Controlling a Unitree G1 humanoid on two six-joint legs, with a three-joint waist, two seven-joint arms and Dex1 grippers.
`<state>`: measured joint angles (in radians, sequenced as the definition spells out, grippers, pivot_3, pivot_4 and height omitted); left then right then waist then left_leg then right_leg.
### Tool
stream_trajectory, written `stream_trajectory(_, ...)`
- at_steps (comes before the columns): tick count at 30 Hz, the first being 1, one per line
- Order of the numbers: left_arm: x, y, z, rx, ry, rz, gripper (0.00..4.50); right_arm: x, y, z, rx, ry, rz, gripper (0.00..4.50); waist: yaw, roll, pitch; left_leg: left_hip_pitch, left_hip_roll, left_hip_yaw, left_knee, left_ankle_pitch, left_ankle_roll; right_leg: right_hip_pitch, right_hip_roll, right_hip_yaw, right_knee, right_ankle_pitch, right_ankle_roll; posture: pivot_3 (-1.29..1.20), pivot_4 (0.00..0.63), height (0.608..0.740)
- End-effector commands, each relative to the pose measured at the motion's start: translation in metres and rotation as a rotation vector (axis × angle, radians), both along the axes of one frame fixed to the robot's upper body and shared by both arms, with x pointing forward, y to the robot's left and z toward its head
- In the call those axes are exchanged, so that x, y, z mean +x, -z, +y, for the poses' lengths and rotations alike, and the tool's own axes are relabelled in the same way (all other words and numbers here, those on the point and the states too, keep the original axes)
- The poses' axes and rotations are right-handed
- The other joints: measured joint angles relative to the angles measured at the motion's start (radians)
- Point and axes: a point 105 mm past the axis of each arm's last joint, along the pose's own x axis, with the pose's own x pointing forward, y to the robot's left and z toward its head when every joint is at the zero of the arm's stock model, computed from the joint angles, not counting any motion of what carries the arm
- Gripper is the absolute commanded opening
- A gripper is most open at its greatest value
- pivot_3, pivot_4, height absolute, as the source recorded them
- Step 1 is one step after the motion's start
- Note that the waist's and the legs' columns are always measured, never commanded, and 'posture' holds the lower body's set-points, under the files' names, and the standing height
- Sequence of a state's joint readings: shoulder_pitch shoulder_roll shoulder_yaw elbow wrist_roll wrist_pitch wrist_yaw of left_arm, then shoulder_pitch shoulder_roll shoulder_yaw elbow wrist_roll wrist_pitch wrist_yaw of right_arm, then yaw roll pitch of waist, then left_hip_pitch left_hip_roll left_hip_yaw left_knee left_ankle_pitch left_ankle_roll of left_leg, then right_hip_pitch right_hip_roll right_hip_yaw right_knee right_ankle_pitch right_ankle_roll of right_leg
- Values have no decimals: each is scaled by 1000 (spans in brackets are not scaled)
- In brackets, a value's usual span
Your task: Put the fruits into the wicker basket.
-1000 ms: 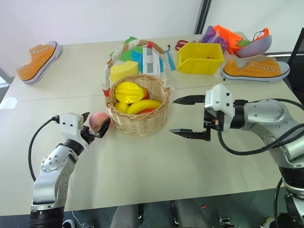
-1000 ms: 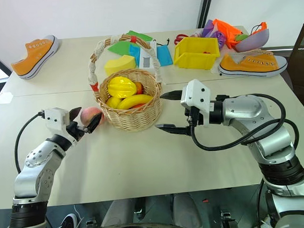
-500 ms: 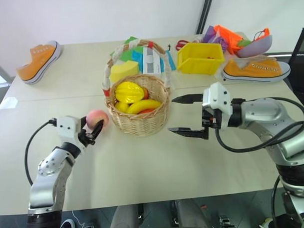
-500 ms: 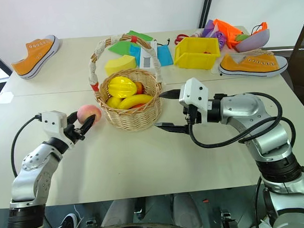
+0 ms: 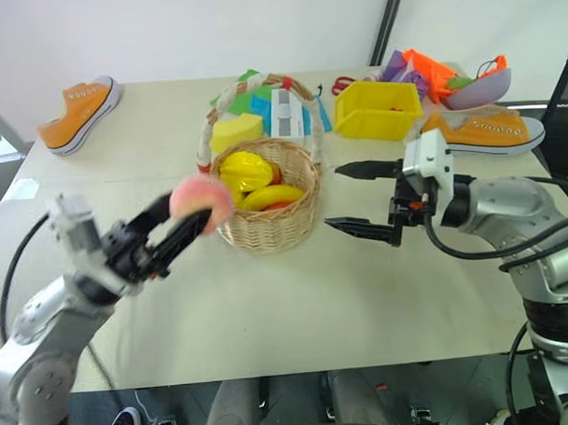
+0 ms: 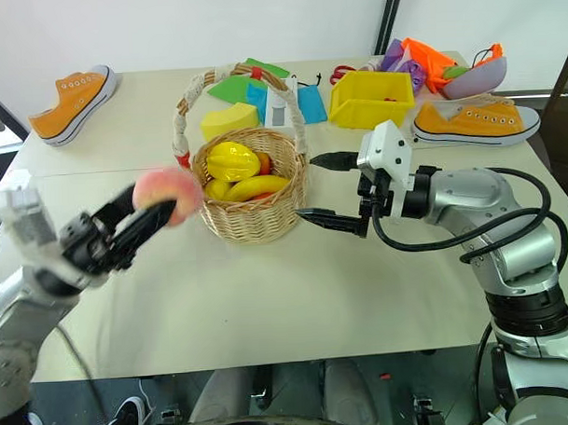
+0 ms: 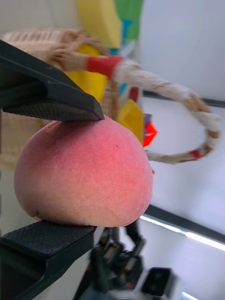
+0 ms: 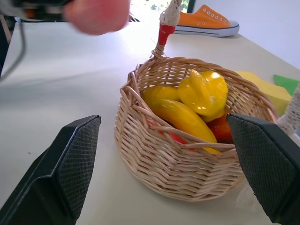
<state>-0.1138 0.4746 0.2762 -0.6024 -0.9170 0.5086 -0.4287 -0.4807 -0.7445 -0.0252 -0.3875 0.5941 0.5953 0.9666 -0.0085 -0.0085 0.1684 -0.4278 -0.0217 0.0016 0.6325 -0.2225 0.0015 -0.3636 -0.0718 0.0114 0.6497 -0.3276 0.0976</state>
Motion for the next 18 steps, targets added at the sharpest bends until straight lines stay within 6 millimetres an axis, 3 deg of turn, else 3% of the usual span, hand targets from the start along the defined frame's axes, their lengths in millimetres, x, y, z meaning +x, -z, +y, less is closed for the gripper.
stream_trajectory(1,12,8,-23,6,-4,41,2397,-2,-13,1,24,0,-42,4500,-5,0,0,0,0,0,0,0,0,0,0,0,0,1,2,0,150,740)
stream_trajectory(5,29,9,-32,0,-67,29,2397,-3,-12,2,29,5,-44,4500,-2,0,0,0,1,0,-2,0,0,-3,2,0,2,1,3,0,150,740)
stream_trajectory(6,34,10,-32,-5,-84,40,3413,-3,-11,2,31,9,-45,4500,-2,0,0,0,2,0,-2,0,0,-3,4,0,2,1,3,0,150,740)
stream_trajectory(8,38,10,-32,24,-111,24,4274,-3,-11,2,32,16,-49,4500,-4,0,0,0,2,0,-2,0,0,-3,4,0,2,1,3,0,150,740)
stream_trajectory(9,38,11,-30,43,-128,21,4399,-3,-11,2,31,21,-52,4500,-5,0,0,0,2,0,-2,0,0,-3,4,0,2,1,3,0,150,740)
stream_trajectory(18,-3,4,-31,63,76,-31,4399,20,-22,-4,154,144,-85,4500,-4,0,0,0,2,0,-1,0,0,-3,3,1,2,1,3,0,150,740)
